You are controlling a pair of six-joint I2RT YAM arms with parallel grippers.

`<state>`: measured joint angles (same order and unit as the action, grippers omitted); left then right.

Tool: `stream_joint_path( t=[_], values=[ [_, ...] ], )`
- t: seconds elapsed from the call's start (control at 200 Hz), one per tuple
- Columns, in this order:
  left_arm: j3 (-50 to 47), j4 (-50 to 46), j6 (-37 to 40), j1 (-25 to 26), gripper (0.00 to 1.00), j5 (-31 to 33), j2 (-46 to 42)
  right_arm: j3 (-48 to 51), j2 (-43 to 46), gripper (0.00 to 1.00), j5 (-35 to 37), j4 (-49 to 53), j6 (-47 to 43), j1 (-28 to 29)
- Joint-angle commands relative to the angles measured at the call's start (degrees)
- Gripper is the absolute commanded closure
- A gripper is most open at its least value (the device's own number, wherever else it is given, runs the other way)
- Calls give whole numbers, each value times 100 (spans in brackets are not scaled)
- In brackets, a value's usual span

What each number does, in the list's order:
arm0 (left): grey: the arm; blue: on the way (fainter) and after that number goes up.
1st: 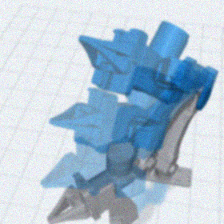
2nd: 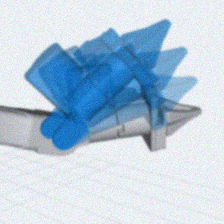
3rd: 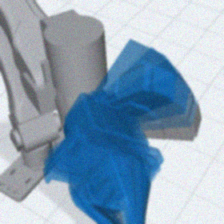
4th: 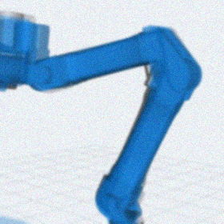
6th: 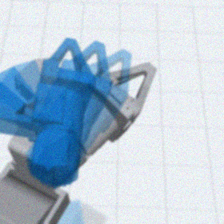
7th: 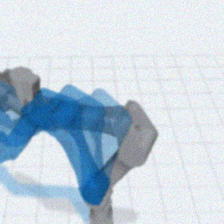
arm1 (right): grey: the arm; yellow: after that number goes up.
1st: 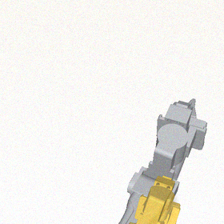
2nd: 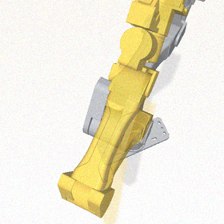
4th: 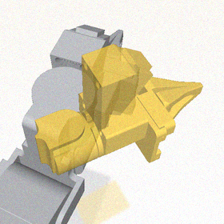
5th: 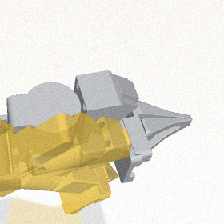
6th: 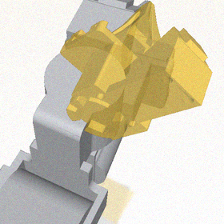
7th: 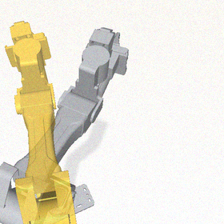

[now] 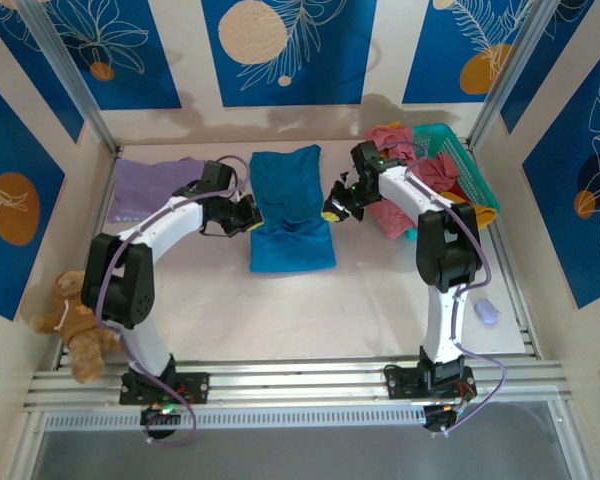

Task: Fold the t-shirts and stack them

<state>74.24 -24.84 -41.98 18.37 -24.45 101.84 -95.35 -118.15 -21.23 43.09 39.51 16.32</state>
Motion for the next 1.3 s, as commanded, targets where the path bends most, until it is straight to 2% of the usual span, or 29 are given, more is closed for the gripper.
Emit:
stream_joint_path(
  t=[0.0, 0.16, 0.435, 0.465, 0.48, 0.515, 0.54, 0.56, 0.65, 0.75, 0.825, 1.025, 1.296],
  values=[
    [425, -130, 130, -144, 100, -346, 384, -486, -321, 100, -218, 370, -250, -89],
    [1119, -500, 278, -283, 100, -400, 940, -922, -704, 100, -367, 420, -232, -224],
    [1645, -571, 257, -478, 100, -568, 1464, -1839, -1364, 99, -563, 790, -401, -280],
    [1647, -525, 225, -502, 100, -598, 1491, -1954, -1436, 97, -597, 874, -444, -284],
    [1647, -496, 217, -521, 96, -611, 1492, -2045, -1497, 94, -633, 938, -483, -289],
    [1647, -453, 193, -550, 83, -624, 1513, -2195, -1573, 88, -645, 1042, -548, -295],
    [1662, -452, 183, -582, 71, -596, 1505, -2259, -1596, 82, -631, 1083, -582, -296],
    [1672, -458, 188, -603, 65, -576, 1501, -2289, -1597, 74, -628, 1095, -612, -296],
    [1669, -456, 181, -726, 62, -421, 1378, -2356, -1471, 53, -591, 1131, -719, -300],
    [1565, -383, 146, -834, 55, -214, 1110, -2376, -1264, 44, -496, 1246, -786, -304],
    [1533, -439, 176, -847, 52, -157, 968, -2313, -1084, 43, -411, 1366, -812, -282],
    [979, -120, 17, -803, 52, -335, 739, -1524, -571, 42, -526, 1143, -770, -65],
    [164, 268, -108, -292, 51, -340, 615, -317, -383, 42, -483, 569, -578, 400]
  ],
)
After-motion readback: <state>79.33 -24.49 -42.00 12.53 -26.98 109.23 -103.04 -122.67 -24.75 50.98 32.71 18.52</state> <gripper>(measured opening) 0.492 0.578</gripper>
